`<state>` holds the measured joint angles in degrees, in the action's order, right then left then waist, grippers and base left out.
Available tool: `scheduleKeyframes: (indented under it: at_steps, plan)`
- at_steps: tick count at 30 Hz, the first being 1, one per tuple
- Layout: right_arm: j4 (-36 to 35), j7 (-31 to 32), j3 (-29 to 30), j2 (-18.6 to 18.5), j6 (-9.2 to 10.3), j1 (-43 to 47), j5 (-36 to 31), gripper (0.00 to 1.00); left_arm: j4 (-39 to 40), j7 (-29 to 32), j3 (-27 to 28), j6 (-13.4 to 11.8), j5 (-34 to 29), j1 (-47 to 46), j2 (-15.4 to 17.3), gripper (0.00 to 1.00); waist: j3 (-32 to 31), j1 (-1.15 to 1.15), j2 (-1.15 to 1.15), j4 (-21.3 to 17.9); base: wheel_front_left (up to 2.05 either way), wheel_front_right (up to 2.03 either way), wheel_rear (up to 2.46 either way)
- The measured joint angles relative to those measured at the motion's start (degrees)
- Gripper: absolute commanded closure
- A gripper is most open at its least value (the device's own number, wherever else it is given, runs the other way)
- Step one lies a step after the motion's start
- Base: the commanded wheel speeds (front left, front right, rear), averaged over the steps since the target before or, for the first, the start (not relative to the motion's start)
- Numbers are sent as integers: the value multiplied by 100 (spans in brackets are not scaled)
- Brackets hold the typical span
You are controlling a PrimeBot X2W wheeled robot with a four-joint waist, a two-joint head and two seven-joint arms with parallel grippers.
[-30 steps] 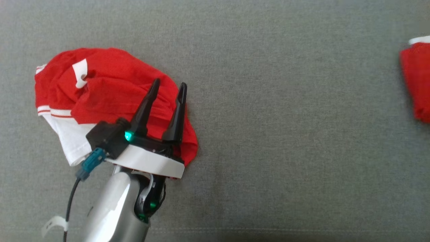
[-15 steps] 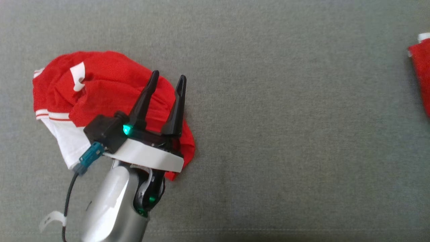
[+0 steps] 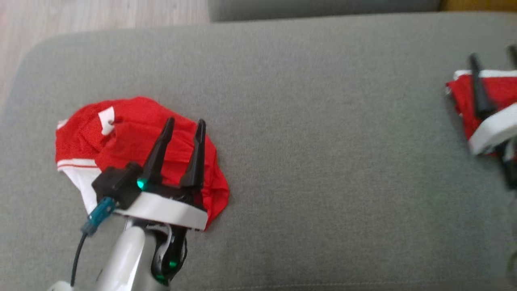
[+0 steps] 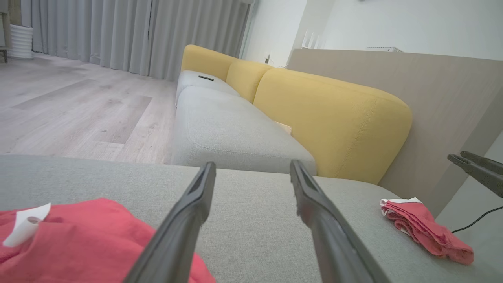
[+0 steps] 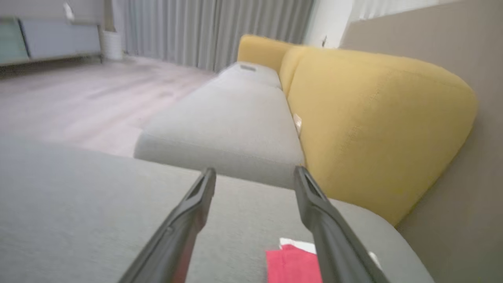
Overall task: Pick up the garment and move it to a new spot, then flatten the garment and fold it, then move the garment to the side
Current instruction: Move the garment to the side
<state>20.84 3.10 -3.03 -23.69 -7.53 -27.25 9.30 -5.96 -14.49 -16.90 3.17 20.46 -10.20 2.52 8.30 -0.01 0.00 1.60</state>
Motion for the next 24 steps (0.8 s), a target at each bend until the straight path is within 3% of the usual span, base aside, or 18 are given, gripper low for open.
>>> scheduleKeyframes:
  at_steps: [2, 12, 24]
  plan:
    - [-129, -140, 29, 157, 0, 150, 57, 0, 0, 0, 34, 0, -31, 54, 0, 0, -81, 0, 0, -11, 0, 0, 0]
    - [-993, -1276, 302, 1617, 0, 1662, 276, 0, -5, 0, 268, -15, -38, 628, 16, 0, -673, 1, 0, -80, 0, 0, 0]
    - [-1183, -1685, 211, 2061, 0, 2684, 449, 0, 29, 0, 312, -15, -73, 1120, 21, 0, -873, 1, 0, -148, 0, 0, 0]
